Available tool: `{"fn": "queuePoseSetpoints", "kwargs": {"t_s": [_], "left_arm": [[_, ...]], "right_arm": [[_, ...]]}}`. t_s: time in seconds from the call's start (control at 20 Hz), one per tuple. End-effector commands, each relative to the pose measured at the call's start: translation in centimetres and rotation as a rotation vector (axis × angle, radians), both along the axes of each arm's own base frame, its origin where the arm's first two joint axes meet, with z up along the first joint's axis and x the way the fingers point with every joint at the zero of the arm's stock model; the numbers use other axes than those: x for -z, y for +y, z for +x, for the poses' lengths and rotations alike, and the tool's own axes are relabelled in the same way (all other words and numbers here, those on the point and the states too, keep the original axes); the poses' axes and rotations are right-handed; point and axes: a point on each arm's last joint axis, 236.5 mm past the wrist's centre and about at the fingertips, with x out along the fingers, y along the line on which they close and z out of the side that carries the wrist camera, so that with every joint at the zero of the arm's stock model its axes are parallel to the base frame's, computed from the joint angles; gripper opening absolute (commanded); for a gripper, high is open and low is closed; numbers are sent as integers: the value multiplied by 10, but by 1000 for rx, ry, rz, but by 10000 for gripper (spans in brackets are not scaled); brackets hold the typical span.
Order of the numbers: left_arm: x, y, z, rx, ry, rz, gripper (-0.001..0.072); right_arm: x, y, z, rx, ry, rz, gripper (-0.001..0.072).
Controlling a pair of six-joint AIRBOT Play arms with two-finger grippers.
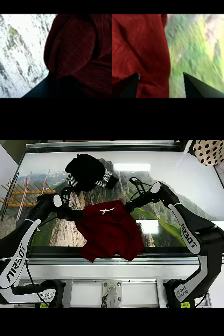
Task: Fold the clothes and pants, and hang the long-sleeved shirts on hangers.
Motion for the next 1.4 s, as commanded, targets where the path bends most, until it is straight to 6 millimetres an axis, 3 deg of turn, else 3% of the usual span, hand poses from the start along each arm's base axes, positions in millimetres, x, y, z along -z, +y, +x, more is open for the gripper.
{"fn": "queuePoseSetpoints", "kwargs": {"t_s": [0.0,0.05,0.1,0.15,0.2,0.25,0.3,0.35,0.4,0.45,0.55,0.6,0.7,0.75,0.8,0.9,1.05,1.15,1.25,1.35], "left_arm": [[-1,0,2,1,-10,0,19],[-1,0,3,0,-12,0,19],[-1,0,3,0,-12,0,18],[-1,0,3,0,-11,0,19],[-1,0,3,0,-12,0,19],[-2,0,4,1,-14,0,18],[-9,2,8,7,-23,10,19],[-29,5,18,18,-59,28,19],[-60,8,33,33,-128,47,19],[-103,9,49,59,-228,58,19],[-224,3,70,84,-492,32,19],[-285,0,67,84,-622,12,19],[-408,-8,36,95,-900,-40,18],[-457,-12,13,107,-1016,-69,19],[-499,-16,-13,122,-1123,-103,18],[-555,-26,-65,163,-1276,-176,19],[-594,-42,-121,232,-1420,-293,18],[-607,-50,-145,268,-1494,-368,19],[-620,-52,-159,272,-1576,-424,18],[-621,-44,-153,239,-1633,-394,18]], "right_arm": [[6,12,4,-31,-4,43,588],[6,12,4,-32,-6,44,514],[5,12,4,-37,-8,44,282],[5,13,4,-36,-9,46,99],[2,13,4,-34,-11,48,27],[-4,12,6,-23,-18,52,26],[-18,11,10,-11,-40,54,26],[-43,8,16,1,-89,49,26],[-75,3,23,7,-158,40,26],[-120,-2,29,20,-247,46,26],[-224,-10,24,32,-449,85,26],[-278,-15,13,39,-556,104,26],[-387,-23,-29,49,-783,149,26],[-432,-29,-53,64,-888,175,26],[-473,-35,-81,78,-984,203,26],[-528,-45,-136,86,-1123,235,26],[-577,-58,-204,101,-1252,287,26],[-593,-63,-230,124,-1280,331,26],[-599,-66,-239,152,-1273,368,26],[-599,-72,-229,216,-1239,396,26]]}}
